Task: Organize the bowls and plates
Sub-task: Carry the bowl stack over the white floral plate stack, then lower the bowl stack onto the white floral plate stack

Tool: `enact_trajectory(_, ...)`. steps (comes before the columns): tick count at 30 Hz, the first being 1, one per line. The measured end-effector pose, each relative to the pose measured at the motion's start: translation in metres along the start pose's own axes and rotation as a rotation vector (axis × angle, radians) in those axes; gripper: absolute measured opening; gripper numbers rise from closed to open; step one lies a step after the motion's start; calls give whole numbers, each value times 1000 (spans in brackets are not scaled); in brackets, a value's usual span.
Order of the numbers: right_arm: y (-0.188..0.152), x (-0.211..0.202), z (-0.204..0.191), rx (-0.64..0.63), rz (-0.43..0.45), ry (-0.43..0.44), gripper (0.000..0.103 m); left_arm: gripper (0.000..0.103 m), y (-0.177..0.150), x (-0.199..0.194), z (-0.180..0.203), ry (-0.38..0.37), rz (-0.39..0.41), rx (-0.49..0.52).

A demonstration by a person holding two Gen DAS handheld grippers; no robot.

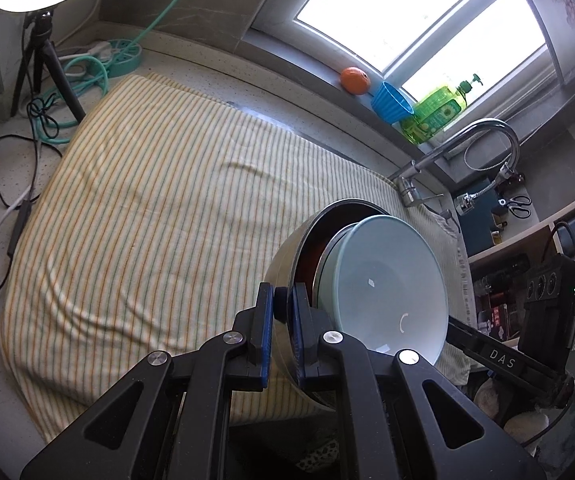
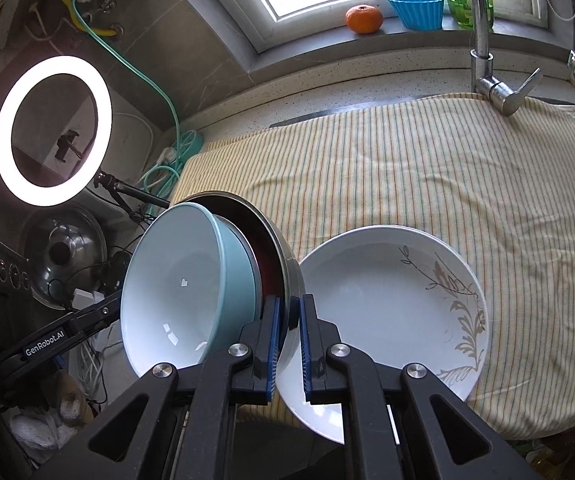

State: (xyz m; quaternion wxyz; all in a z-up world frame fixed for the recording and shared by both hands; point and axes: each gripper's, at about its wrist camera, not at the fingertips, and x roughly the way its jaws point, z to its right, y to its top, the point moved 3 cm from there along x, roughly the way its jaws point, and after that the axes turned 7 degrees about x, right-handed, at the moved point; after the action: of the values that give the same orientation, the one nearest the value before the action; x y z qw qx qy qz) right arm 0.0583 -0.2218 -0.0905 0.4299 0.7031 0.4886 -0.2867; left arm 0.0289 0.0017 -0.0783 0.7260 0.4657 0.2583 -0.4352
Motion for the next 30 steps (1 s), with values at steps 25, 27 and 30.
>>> enact_trajectory(25,3,-14,83,-18,-60,-36,9,7,-32,45,58,32,-65,-27)
enact_trajectory(27,3,-13,85,-19,-63,-40,9,8,-34,48,60,35,-70,-27)
enact_trajectory(30,3,-12,89,-15,-65,-41,9,8,-36,50,62,41,-74,-26)
